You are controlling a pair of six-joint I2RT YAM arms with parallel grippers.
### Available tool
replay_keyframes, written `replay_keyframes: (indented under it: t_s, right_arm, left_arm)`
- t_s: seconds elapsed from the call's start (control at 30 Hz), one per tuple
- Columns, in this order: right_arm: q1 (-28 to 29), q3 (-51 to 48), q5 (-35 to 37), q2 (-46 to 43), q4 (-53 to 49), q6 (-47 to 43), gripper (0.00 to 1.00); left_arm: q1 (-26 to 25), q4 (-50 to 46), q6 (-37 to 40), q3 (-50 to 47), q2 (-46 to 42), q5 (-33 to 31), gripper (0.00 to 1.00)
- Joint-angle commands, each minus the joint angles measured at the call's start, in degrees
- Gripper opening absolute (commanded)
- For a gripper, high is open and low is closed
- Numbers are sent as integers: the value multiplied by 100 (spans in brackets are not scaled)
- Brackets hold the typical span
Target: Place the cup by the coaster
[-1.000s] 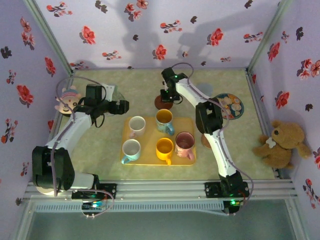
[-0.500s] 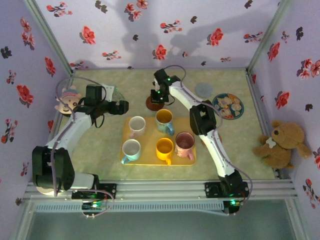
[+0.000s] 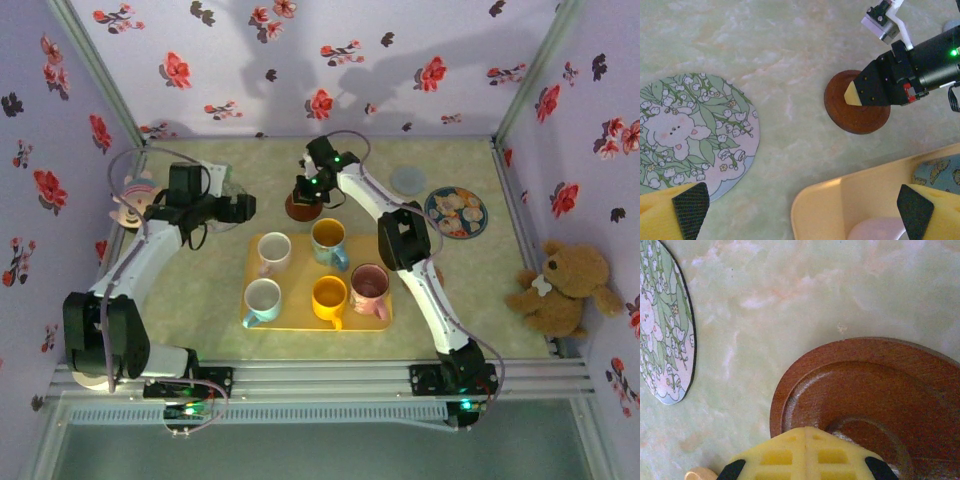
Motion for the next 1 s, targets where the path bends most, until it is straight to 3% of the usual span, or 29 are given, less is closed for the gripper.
replay_keyframes:
  t_s: [0.0, 0.23, 0.5, 0.7, 0.97]
  right_arm:
    - [0, 147, 164, -666, -27, -361, 0]
    - [-17, -403, 763, -1604, -46, -812, 0]
    - [-15, -2176, 1634, -3188, 552, -1172, 3]
    - [-24, -3543, 2093, -4318, 949, -1240, 20]
    - [-33, -5245, 2462, -5634, 1354, -1109, 55]
  left_arm:
    - [46, 135, -101, 209, 81, -55, 100]
    - [48, -188, -339, 743, 228, 154, 100]
    - [-6, -1013, -350, 1595, 754, 353, 99]
    - [-129, -1672, -271, 2320, 1385, 376, 94]
    - [-432, -2368, -55, 3243, 2257, 585, 78]
